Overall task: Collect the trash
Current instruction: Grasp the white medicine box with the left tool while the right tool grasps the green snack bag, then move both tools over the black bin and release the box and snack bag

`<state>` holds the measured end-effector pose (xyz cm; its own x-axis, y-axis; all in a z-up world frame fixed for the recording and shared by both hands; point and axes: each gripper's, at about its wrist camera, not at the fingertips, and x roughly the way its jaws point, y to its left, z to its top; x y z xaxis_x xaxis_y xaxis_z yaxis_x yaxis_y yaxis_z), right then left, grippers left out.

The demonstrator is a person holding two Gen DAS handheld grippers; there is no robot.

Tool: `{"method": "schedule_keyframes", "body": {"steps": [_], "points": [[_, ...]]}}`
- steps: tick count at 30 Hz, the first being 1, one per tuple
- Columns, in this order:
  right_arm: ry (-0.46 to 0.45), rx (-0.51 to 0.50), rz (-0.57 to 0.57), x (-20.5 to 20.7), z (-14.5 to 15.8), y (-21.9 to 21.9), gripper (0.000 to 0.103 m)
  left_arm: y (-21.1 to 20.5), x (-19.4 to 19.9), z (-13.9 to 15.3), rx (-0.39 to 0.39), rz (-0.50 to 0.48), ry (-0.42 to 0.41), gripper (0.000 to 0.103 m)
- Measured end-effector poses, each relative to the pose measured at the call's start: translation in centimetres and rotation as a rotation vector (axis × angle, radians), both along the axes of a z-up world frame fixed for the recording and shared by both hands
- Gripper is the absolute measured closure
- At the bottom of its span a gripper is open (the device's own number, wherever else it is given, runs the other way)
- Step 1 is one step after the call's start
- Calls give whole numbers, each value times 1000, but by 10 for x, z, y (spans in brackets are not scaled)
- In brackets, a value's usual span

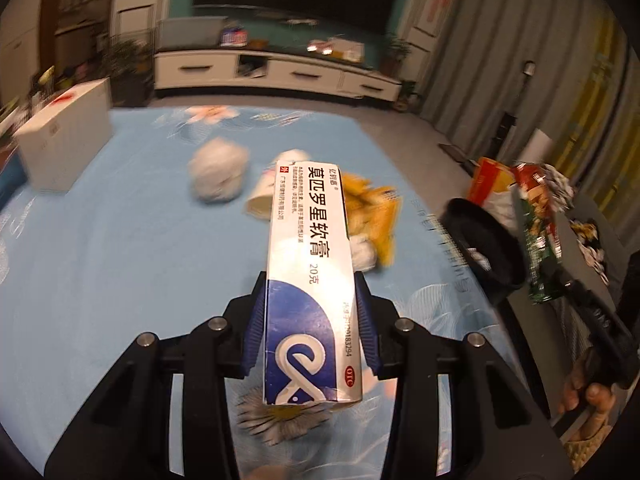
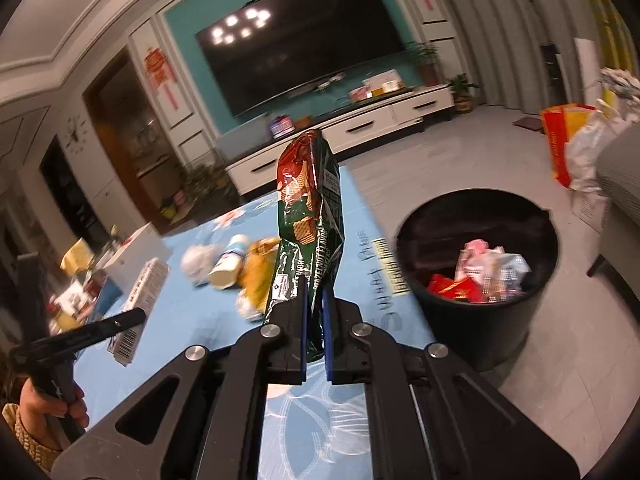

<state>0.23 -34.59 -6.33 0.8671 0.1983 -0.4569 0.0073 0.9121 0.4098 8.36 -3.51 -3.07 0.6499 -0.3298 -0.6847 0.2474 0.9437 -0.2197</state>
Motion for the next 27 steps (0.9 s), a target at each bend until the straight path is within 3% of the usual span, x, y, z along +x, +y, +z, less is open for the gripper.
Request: {"method": "schedule_keyframes", "body": {"steps": [11, 17, 23, 27], "points": [[9, 86, -177, -15, -26, -79, 96, -121, 22, 25, -12, -294, -62, 61], [30, 114, -207, -8, -37, -101, 96, -192, 38, 11, -47, -436, -31, 61], [41, 149, -221, 11, -44, -117, 96, -246, 77, -15, -106, -476, 62, 60], [63, 167, -241, 30, -52, -129, 96, -273, 94, -31, -80, -479, 76, 59]]}}
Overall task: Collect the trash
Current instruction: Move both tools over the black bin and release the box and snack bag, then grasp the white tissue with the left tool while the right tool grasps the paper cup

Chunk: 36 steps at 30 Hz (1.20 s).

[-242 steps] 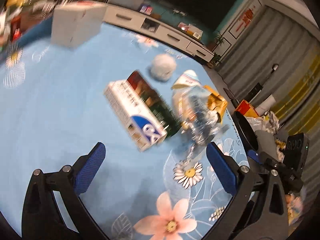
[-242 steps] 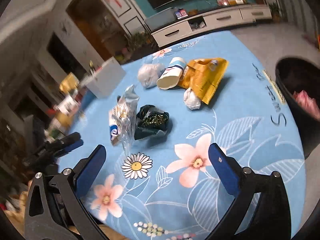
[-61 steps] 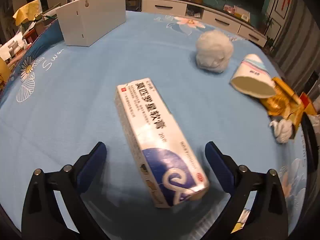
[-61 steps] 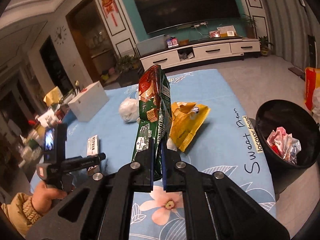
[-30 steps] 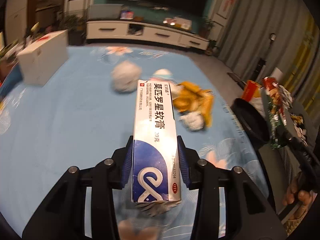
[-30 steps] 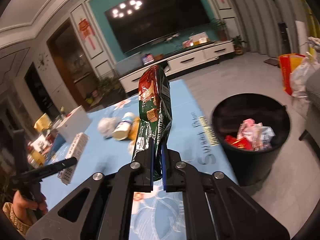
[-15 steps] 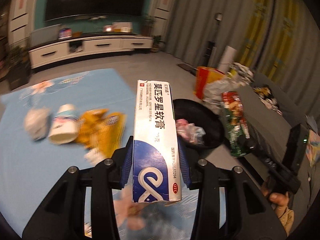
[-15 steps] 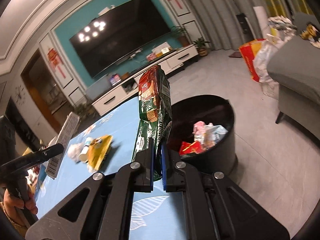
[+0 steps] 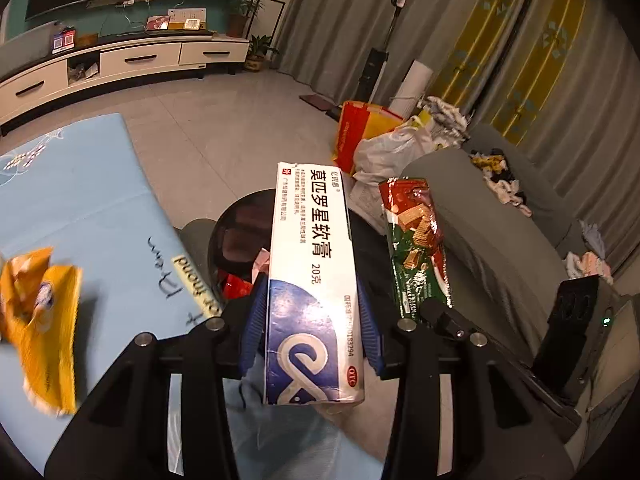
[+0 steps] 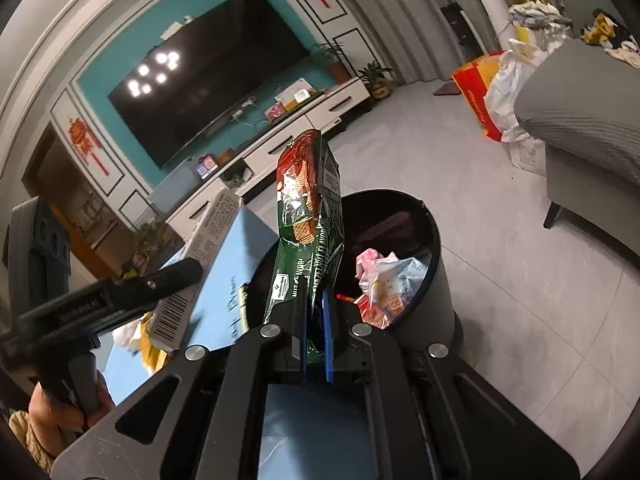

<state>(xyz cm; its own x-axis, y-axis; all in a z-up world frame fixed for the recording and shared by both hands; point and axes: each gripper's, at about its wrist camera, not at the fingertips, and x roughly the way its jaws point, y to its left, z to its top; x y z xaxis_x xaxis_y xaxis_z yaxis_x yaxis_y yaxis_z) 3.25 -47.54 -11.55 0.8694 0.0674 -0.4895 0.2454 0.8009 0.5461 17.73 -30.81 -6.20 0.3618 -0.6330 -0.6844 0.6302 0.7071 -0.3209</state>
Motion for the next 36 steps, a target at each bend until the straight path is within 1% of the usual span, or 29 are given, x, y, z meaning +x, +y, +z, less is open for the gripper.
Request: {"method": "schedule_keyframes", "body": {"steps": [2, 3, 4, 5, 6, 7, 9, 12, 14, 15, 18, 22, 25, 30, 36], "points": [[12, 15, -10, 9, -5, -5, 95, -8, 7, -7, 12, 13, 2, 55], [18, 21, -14, 12, -7, -6, 92, -8, 10, -9, 21, 25, -10, 54], [31, 29, -27, 15, -11, -8, 88, -12, 13, -11, 29, 35, -24, 44], [40, 35, -36, 16, -13, -9, 70, -14, 15, -12, 33, 42, -29, 29], [45, 48, -60, 15, -17, -12, 47, -15, 15, -14, 29, 43, -25, 26], [41, 58, -71, 12, -18, -12, 41, -14, 15, -15, 24, 40, -21, 26], [33, 73, -68, 6, -19, -13, 41, -10, 12, -20, 38, 39, -24, 24], [28, 67, -84, -11, -16, -11, 41, 5, 7, -24, 56, 49, -14, 24], [28, 71, -84, -21, -14, -9, 41, 24, 2, -25, 51, 70, -2, 18], [33, 70, -83, -24, -13, -8, 41, 29, 0, -25, 53, 76, 0, 16], [50, 67, -70, -35, -11, 0, 40, 58, -15, -24, 59, 100, 4, 14], [92, 48, -31, -40, -9, 14, 39, 108, -41, -20, 77, 145, -23, 8], [106, 37, 8, -40, -4, 29, 39, 148, -55, -19, 111, 218, -29, 7], [109, 15, 62, -36, 7, 58, 39, 221, -62, -21, 138, 372, 8, 6], [125, -44, 156, -23, 22, 100, 39, 300, -70, -28, 126, 526, 64, 5]]}}
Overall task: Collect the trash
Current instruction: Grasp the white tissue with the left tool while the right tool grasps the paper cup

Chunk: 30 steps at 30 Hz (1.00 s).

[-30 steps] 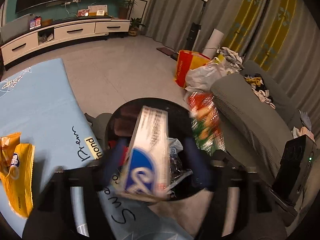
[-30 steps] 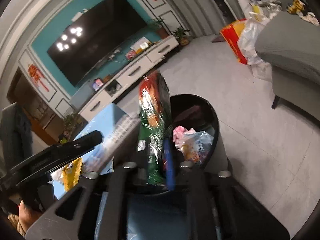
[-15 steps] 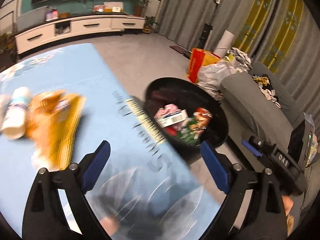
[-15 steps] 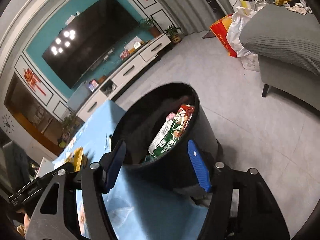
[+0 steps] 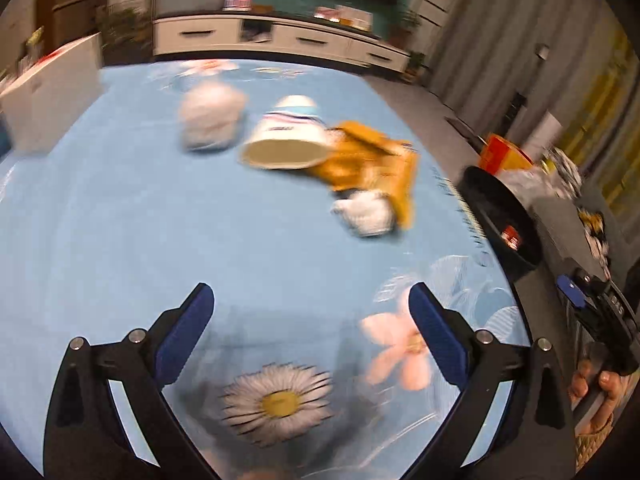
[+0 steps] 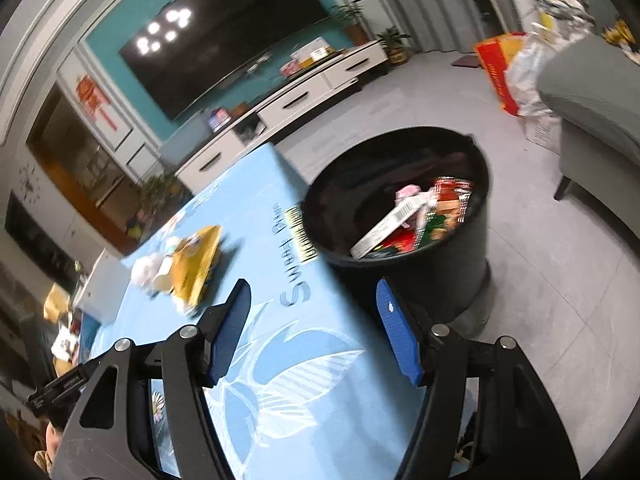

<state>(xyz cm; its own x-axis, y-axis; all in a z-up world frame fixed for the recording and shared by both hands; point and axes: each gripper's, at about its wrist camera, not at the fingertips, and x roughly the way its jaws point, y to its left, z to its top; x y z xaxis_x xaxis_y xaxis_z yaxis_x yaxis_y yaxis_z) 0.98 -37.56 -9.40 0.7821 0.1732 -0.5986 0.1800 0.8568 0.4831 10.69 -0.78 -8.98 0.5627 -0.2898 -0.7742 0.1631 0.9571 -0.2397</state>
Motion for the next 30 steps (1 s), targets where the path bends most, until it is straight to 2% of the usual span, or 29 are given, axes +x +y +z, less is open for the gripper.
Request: {"method": "schedule_keyframes", "body": {"steps": [7, 17, 23, 28, 30], "points": [[26, -63, 166, 22, 9, 64, 39, 63, -17, -6, -63, 104, 1, 5], [38, -84, 393, 68, 15, 151, 39, 112, -19, -20, -120, 179, 5, 5], [26, -93, 469, 120, 13, 197, 39, 120, 5, -22, -149, 173, -12, 5], [59, -78, 496, 167, 6, 217, 39, 113, 47, -9, -141, 160, -78, 5], [66, -114, 488, 182, 4, 224, 39, 106, 65, -3, -127, 139, -121, 5]]}}
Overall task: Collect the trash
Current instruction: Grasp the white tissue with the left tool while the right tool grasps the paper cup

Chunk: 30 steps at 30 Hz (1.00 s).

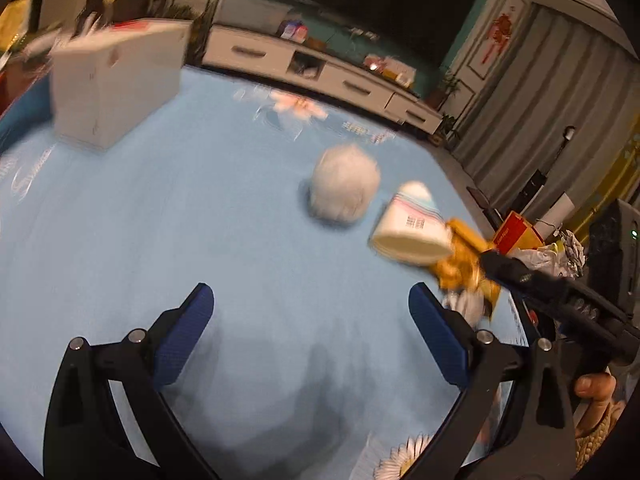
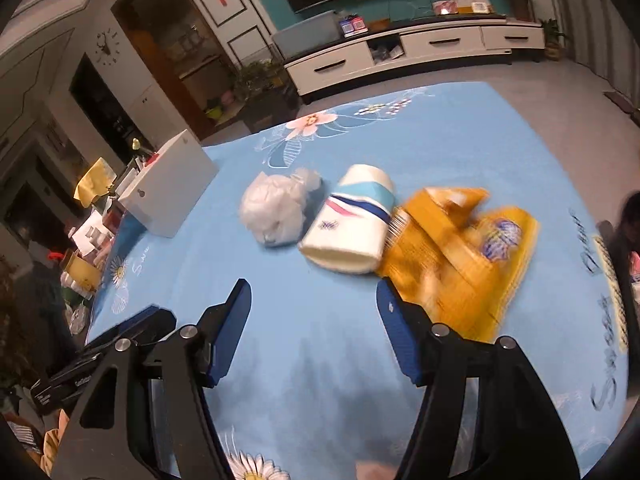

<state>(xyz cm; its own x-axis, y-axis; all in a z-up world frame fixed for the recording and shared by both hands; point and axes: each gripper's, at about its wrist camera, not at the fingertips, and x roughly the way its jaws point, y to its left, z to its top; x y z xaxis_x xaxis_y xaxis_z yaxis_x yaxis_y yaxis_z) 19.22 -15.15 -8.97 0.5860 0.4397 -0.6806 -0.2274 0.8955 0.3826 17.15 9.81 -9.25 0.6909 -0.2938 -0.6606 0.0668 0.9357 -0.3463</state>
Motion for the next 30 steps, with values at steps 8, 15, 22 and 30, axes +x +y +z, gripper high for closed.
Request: {"method": "schedule_keyframes", "body": {"steps": [8, 15, 22, 30], "points": [[45, -68, -62, 37, -20, 7, 44, -10, 78, -3, -43, -3, -8, 5], [58, -106, -78, 55, -29, 13, 45, -20, 134, -24, -107, -29, 59, 5], [37, -88, -113, 57, -32, 11, 60, -32, 152, -39, -135, -85, 96, 37], [-3, -13, -88, 40, -19, 11, 76, -41, 140, -36, -122, -134, 97, 73]]}}
